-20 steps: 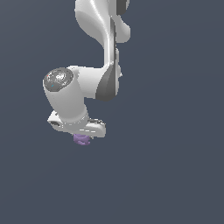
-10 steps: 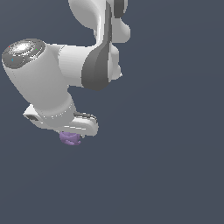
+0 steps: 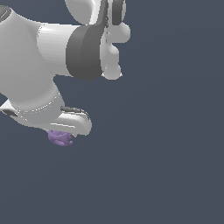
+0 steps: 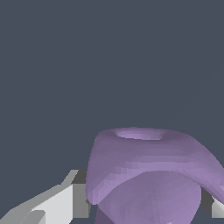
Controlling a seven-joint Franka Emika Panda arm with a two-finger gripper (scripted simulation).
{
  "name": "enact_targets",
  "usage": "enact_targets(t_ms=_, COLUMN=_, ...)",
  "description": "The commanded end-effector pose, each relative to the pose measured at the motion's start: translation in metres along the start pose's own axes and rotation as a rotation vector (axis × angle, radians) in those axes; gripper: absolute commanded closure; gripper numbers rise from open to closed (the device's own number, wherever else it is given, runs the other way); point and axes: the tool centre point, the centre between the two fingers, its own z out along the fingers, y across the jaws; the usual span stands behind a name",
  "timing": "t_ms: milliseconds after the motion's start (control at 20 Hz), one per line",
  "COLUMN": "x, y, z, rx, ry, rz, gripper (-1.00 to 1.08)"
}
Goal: Pick up the object and move it to a goal position.
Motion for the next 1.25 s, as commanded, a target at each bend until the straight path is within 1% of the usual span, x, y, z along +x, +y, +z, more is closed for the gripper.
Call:
enact_targets(t_ms=0, x=0.004, y=0.002, z=-0.009, rx=0.000, ry=0.000, rz=0.000, gripper=1.08)
enact_targets(t_ms=500, x=0.016, y=0.006, z=-0.030, rx=0.000, ry=0.000, rz=0.000, gripper=1.08)
enact_targets(t_ms=1200, x=0.019, y=0.008, z=-0.036, rx=0.001, ry=0.000, rz=0.000, gripper=1.08)
